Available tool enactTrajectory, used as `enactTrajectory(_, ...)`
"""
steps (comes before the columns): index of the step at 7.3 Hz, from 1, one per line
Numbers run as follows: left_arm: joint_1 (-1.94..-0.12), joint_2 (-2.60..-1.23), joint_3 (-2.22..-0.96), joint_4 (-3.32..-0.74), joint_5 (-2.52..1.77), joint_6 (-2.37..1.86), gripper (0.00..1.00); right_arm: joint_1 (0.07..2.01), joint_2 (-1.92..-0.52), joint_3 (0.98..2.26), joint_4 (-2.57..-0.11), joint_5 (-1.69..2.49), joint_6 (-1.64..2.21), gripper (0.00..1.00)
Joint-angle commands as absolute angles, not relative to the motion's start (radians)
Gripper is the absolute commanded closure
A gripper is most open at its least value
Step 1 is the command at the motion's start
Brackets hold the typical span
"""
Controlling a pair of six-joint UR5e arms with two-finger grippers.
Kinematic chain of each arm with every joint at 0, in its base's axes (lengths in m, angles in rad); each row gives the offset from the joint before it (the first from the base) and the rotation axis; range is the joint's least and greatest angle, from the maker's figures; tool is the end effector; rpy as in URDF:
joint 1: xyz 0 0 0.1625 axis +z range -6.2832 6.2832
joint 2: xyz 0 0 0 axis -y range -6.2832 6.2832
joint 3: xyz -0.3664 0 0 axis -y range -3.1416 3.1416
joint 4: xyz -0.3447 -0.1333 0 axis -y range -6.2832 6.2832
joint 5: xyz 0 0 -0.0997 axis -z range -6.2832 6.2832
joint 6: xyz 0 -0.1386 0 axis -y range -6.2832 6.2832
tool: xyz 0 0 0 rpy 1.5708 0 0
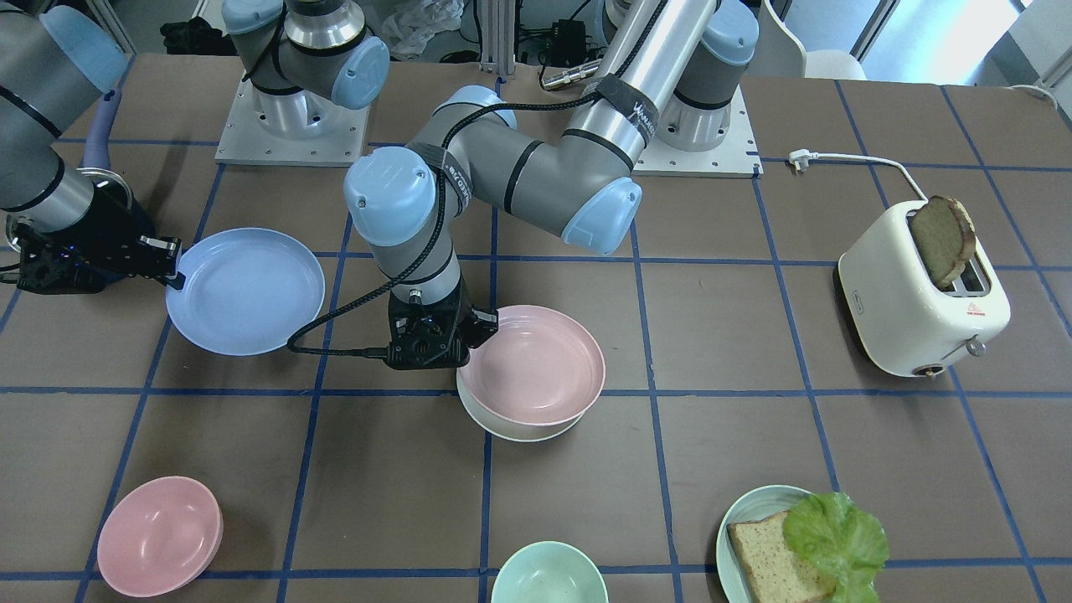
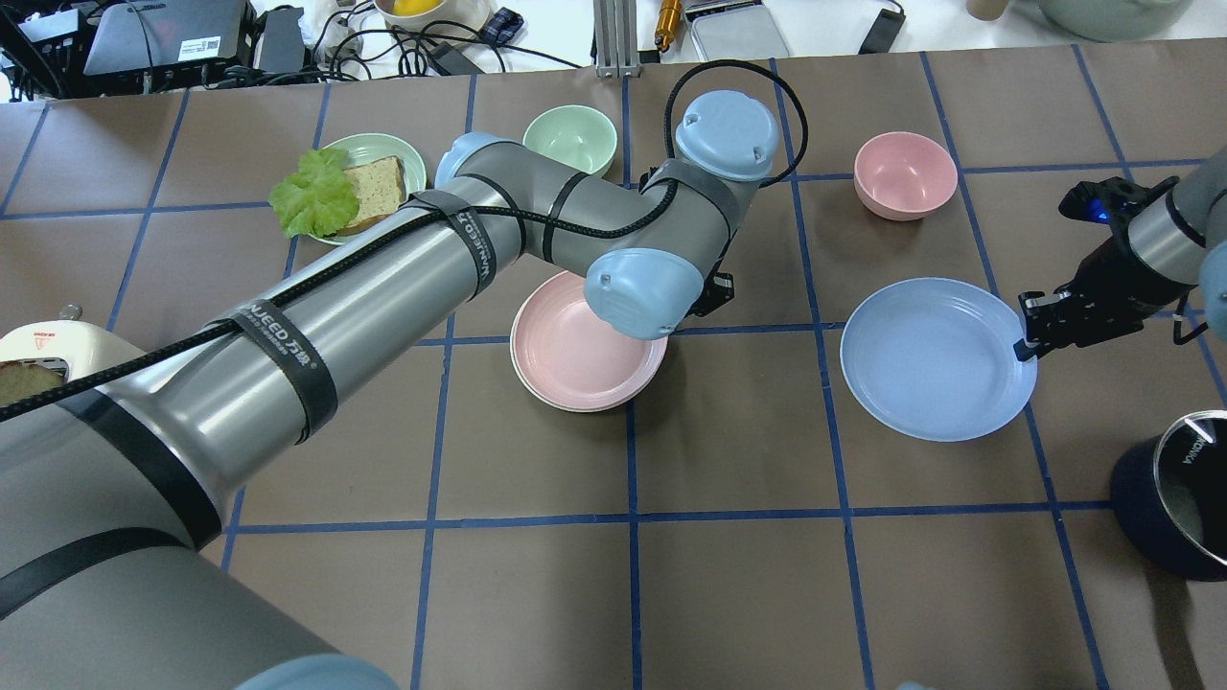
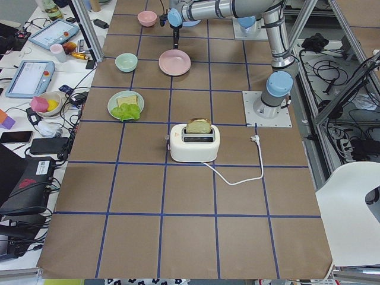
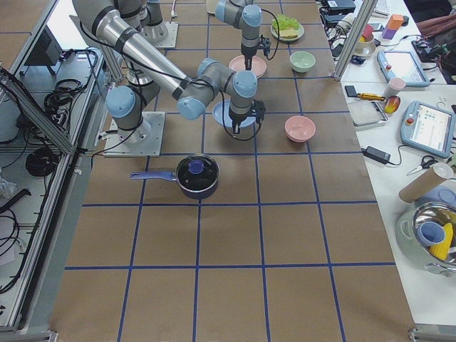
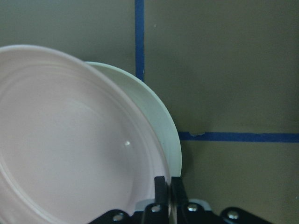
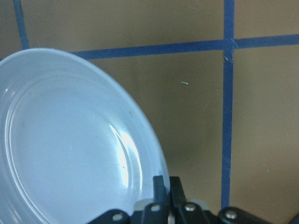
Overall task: Stack three plates with pink and blue
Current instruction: 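Release pink plate and raise left gripper while right carries blue plate, then lower blue plate onto pink plate with right gripper while left withdraws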
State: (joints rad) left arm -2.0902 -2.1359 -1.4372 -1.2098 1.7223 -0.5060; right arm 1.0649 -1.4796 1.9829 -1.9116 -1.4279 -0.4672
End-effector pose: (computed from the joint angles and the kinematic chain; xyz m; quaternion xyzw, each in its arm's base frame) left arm -0.3949 -0.4643 0.1841 0.0093 0.9965 -0.0065 0.0831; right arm -0.0655 -0.4341 0.2096 0.0250 0.9939 0.0383 0.1007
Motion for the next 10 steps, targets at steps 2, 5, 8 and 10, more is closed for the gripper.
enactTrajectory(2, -1.946, -2.022, -1.393, -1.372, 1.712, -0.317, 0.00, 1.167, -1.447, 1.872, -1.841, -1.424, -0.376, 1.00)
enactTrajectory(5, -1.760, -1.884, -1.377, -1.460, 1.571, -0.180, 0.00, 1.372, -1.451, 1.859, -1.874, -1.420, -0.087, 1.00)
enactTrajectory(8, -1.684, -1.697, -1.507, -1.539, 1.581, -0.148, 0.00, 1.618, -1.410, 1.865, -2.020, -1.431, 0.240, 1.00)
enactTrajectory(10, -1.668, -1.642, -1.525, -1.526, 1.583, -0.134, 0.00, 1.734, -1.343, 1.864, -2.139, -1.439, 0.348, 1.00)
